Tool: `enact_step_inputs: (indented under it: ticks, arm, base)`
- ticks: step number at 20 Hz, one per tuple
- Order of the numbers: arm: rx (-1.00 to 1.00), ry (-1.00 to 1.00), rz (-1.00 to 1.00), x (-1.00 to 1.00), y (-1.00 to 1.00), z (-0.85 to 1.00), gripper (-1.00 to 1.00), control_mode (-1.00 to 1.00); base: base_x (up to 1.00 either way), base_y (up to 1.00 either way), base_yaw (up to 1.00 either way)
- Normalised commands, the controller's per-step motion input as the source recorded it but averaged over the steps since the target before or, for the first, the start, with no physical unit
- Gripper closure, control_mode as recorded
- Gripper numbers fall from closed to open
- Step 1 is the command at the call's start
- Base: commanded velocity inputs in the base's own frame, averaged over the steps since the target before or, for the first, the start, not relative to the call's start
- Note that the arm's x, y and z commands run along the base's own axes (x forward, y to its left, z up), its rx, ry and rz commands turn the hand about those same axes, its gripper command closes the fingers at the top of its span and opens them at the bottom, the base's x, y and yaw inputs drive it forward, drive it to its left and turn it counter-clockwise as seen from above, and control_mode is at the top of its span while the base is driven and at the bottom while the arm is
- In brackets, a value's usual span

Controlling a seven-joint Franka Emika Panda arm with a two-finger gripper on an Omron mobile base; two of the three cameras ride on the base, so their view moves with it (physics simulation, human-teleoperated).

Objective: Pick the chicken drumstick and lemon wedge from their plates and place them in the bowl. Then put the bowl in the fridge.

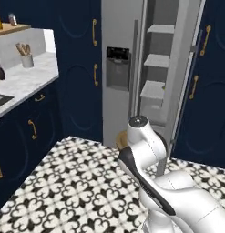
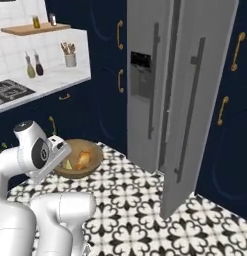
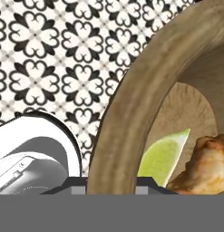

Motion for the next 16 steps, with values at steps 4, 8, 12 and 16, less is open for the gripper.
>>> enact_step_inputs:
  ticks: [4,8,12,16]
  arm:
    - [0.00,0.00,0.00,0.00,0.00,0.00,1.00,1.00]
    - [0.00,0.00,0.00,0.00,0.00,0.00,1.00,1.00]
    - [0.00,0.00,0.00,0.00,0.00,0.00,1.00,1.00]
    - [0.00,0.00,0.00,0.00,0.00,0.00,1.00,1.00]
  base:
    - [1.00,0.89,-0.61]
    - [1.00,0.89,-0.61]
    - [1.00,0.77,-0.57]
    - [0.97,0.44,-0.46]
